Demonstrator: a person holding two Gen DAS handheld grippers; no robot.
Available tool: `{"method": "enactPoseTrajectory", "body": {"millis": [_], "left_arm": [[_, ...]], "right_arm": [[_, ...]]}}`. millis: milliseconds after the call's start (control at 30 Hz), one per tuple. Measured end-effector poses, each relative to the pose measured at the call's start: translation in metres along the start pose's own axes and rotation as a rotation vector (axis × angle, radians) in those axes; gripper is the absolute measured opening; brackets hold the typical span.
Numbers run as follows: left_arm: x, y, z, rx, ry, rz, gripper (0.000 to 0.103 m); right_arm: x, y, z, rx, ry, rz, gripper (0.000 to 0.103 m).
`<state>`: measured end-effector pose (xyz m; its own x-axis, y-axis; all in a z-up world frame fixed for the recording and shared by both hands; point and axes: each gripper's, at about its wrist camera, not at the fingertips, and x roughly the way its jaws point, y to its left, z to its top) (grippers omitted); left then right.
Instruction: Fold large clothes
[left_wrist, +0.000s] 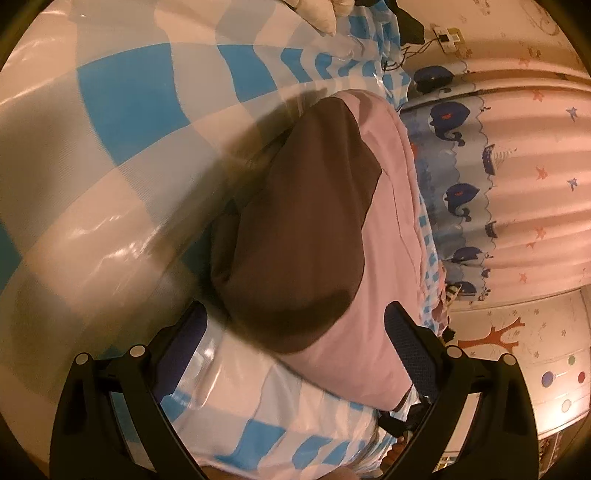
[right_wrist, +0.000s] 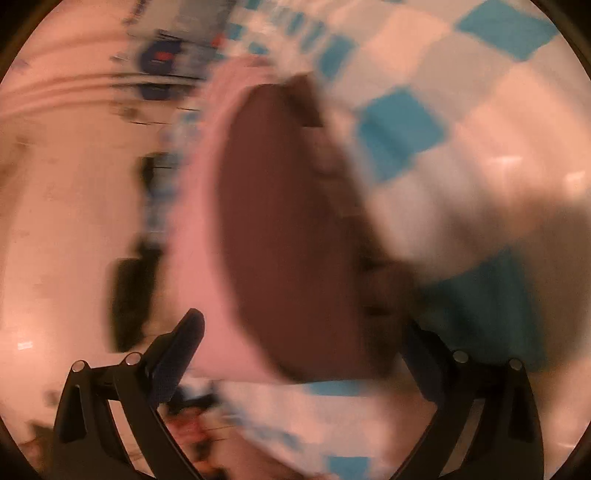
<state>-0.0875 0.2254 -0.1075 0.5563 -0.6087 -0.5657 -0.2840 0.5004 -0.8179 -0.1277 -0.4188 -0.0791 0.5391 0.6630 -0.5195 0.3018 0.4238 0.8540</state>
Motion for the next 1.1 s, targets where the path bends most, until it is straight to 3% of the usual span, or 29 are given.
{"method": "enactPoseTrajectory", "body": {"millis": [67,200,267,300,333,400,533,633,767,867,1000,1100], "left_arm": [[0.000,-0.004,0.003,0.006,-0.017,-0.030,0.093],[0.019,-0.010,0.010,0.048,-0.003,0.069,0.093],[0.024,-0.007,0.017,0.022,-0.007,0.080,0.092],[0.026,-0.009,0.017,0.020,-0.018,0.083,0.085],[0.027,-0.011,0.018,0.033,-0.020,0.110,0.074],[0.029,-0.018,0.019,0.072,-0.028,0.154,0.061],[0.025,-0.037,0.022,0.146,-0.024,0.177,0.037],[0.010,-0.060,0.019,0.224,-0.035,0.130,0.030],[-0.019,-0.092,0.002,0.335,-0.042,0.040,0.029],[-0.029,-0.084,-0.010,0.326,-0.007,0.012,0.030],[-0.008,-0.032,-0.016,0.192,0.071,0.060,0.053],[-0.007,-0.008,-0.019,0.104,0.044,-0.004,0.066]], "right_arm": [[0.000,0.005,0.000,-0.029,-0.013,0.004,0.097],[0.017,0.000,0.006,-0.014,0.025,-0.058,0.097],[0.021,0.004,0.010,-0.008,0.013,-0.018,0.095],[0.021,0.005,0.010,-0.011,0.004,-0.015,0.086],[0.021,0.008,0.011,-0.022,-0.002,-0.029,0.064],[0.016,0.009,0.009,-0.046,-0.017,-0.031,0.049],[0.004,0.026,0.002,-0.117,-0.039,-0.023,0.039],[-0.010,0.048,-0.004,-0.173,-0.066,0.008,0.036],[-0.041,0.079,-0.022,-0.263,-0.084,0.053,0.035],[-0.071,0.076,-0.049,-0.307,-0.085,0.046,0.035],[-0.067,0.011,-0.075,-0.214,0.003,-0.063,0.045],[-0.077,-0.021,-0.083,-0.129,-0.029,-0.030,0.051]]}}
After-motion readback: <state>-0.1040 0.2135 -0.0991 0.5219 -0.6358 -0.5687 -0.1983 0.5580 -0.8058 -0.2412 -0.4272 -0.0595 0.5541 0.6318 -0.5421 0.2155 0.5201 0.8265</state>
